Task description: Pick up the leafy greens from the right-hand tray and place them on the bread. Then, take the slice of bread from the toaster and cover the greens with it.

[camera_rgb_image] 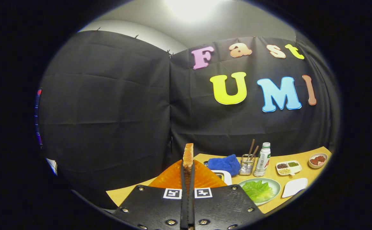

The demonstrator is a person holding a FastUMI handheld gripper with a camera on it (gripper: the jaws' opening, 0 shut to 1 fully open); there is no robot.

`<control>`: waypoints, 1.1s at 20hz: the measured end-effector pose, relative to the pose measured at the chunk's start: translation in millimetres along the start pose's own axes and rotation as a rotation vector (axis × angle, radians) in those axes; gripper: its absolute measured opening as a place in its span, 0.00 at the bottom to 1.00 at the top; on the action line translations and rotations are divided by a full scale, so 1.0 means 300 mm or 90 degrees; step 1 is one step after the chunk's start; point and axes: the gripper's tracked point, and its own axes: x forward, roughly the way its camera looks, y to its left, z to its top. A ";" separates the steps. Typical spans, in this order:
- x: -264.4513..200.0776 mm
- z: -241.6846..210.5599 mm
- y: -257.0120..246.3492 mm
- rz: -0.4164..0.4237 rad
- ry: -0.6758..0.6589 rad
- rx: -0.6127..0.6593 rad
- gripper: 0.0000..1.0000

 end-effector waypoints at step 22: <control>-0.074 -0.158 -0.558 -0.159 0.049 0.055 0.00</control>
